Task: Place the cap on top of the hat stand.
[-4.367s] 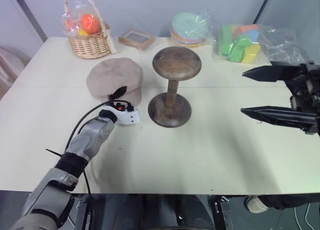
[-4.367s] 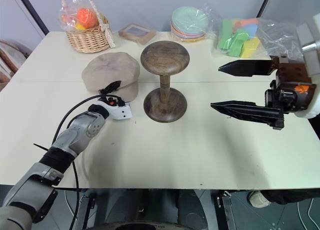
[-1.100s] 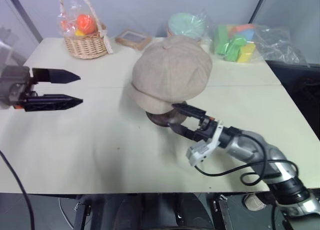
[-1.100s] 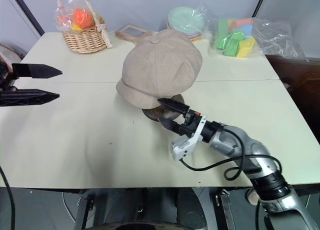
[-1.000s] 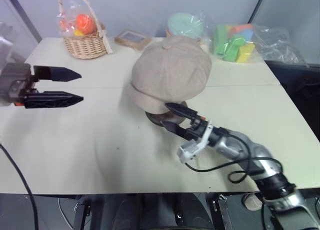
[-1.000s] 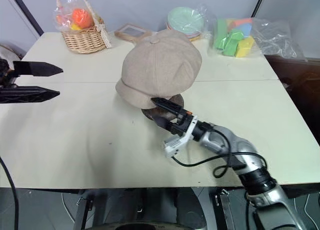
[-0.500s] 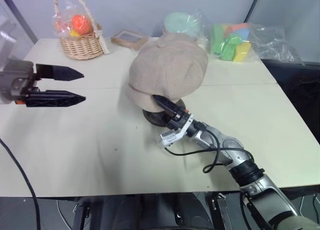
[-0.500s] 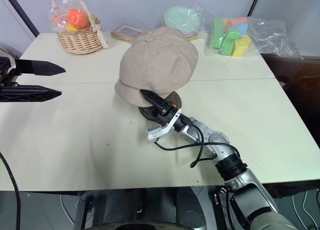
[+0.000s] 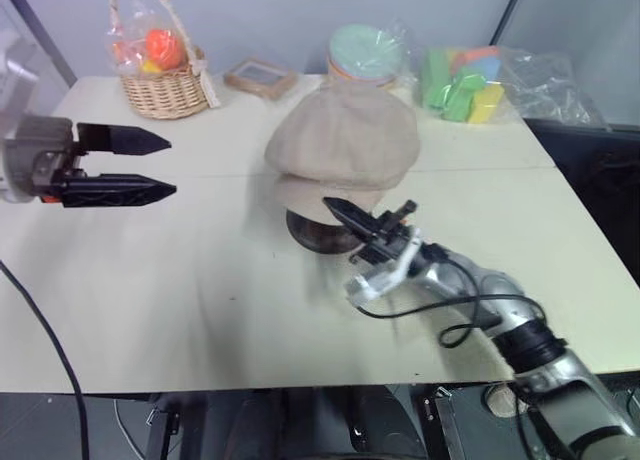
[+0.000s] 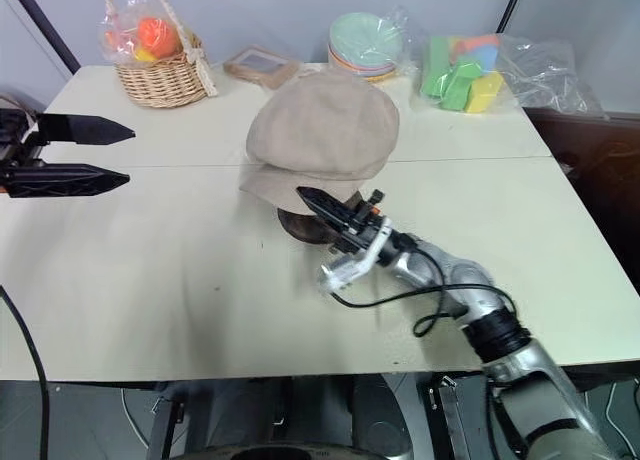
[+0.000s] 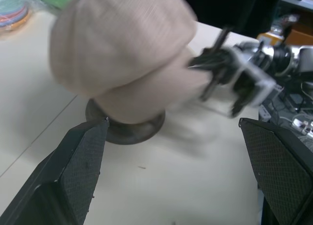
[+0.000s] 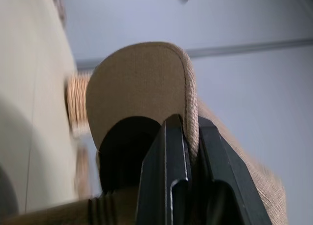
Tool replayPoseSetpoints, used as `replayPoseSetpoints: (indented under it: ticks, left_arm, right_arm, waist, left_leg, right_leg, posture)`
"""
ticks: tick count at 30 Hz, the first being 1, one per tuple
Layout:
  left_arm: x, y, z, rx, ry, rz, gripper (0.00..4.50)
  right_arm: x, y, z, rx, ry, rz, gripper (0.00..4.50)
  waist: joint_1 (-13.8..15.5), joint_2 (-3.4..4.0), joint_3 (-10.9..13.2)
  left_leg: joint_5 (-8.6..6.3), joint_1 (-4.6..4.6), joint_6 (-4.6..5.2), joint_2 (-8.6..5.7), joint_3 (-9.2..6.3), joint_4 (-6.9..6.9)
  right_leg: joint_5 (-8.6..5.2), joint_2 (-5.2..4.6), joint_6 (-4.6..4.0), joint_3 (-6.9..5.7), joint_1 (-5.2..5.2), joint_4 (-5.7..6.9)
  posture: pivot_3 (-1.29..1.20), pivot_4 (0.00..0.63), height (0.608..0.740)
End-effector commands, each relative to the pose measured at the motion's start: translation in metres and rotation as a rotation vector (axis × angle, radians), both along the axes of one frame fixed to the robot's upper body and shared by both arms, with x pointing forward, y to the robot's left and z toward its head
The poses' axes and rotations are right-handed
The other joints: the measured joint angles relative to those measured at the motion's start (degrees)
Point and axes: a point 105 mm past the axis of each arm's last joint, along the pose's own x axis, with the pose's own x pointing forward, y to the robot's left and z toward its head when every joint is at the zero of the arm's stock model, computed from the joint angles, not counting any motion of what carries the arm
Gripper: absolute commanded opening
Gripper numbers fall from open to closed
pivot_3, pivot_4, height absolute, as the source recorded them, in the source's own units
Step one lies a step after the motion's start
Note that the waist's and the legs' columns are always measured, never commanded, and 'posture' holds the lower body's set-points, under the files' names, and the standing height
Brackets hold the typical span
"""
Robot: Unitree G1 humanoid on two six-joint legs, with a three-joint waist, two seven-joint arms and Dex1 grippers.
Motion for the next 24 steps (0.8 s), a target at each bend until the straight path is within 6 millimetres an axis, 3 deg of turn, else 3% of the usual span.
replayPoseSetpoints:
  ticks: [1, 14, 20, 24]
  left_arm:
    - [-0.001, 0.001, 0.011, -0.001, -0.062, 0.0, 4.5]
    - [-0.004, 0.005, 0.02, 0.025, -0.079, 0.008, 4.5]
    - [-0.01, 0.005, 0.022, 0.038, -0.075, 0.017, 4.5]
    - [-0.011, 0.003, 0.02, 0.045, -0.076, 0.02, 4.5]
  right_arm:
    - [-0.013, -0.009, 0.018, 0.065, 0.008, 0.12, 0.03]
    - [0.007, -0.006, 0.003, -0.005, 0.082, 0.308, 0.03]
    - [0.02, -0.009, -0.005, -0.092, 0.071, 0.259, 0.03]
    - [0.031, -0.012, -0.018, -0.145, 0.104, 0.184, 1.46]
  waist:
    - [-0.1, -0.01, 0.0]
    - [-1.3, -0.01, 0.0]
    - [-1.4, -0.01, 0.0]
    - [-1.3, -0.01, 0.0]
  left_leg:
    - [0.0, 0.01, 0.0, 0.01, -0.01, 0.0]
    - [0.0, 0.02, -0.01, -0.02, -0.02, -0.03]
    - [0.01, 0.02, -0.01, -0.04, -0.02, -0.06]
    - [0.01, 0.02, -0.02, -0.04, -0.04, -0.06]
  right_leg:
    - [0.0, 0.03, 0.0, 0.0, 0.0, 0.0]
    - [0.0, 0.06, 0.0, 0.0, -0.04, 0.01]
    - [0.0, 0.06, 0.0, 0.01, -0.05, 0.02]
    - [0.0, 0.07, -0.01, 0.01, -0.06, 0.02]
  posture:
    - [0.0, 0.15, 0.74]
    - [0.0, 0.15, 0.74]
    - [0.0, 0.15, 0.74]
    - [0.0, 0.15, 0.74]
